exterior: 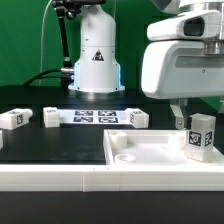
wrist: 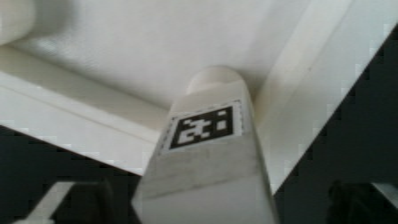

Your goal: Assemble one leg

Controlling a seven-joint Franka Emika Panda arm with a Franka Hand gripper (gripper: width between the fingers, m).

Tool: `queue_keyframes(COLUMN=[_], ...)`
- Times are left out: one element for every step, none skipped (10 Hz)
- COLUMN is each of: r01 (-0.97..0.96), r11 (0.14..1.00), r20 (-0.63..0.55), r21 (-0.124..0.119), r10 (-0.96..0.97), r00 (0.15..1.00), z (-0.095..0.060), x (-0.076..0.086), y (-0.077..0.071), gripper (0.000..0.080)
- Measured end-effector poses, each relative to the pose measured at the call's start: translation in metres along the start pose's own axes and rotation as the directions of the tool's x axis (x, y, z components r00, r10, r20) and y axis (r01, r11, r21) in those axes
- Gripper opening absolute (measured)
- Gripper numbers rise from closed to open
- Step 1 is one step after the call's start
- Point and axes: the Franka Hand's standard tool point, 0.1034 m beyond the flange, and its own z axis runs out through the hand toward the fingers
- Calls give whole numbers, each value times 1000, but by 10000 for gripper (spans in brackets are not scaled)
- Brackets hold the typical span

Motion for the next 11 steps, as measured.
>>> queue_keyframes(r01=[0,-5,-23,-23,-56,-211,-333,-437,-541,-637,-738], r11=[1000,1000,1000,1000,998,977,943,899,841,771,674], r20=[0,0,0,0,0,-1,-1,2,5,6,8], r21=[0,0,0,0,3,8,7,13,11,10,5], r10=[0,5,23,23,56,211,333,437,541,637,738], r00=[1000,1000,1000,1000,998,977,943,900,841,771,674], z=[0,0,0,0,0,0,0,0,1,1,2], x=[0,0,0,0,0,0,0,-1,-2,-2,-2], y=[0,0,0,0,0,-1,0,1,1,2,2], gripper=[440,440,290,290,290,290,290,290,290,290,290])
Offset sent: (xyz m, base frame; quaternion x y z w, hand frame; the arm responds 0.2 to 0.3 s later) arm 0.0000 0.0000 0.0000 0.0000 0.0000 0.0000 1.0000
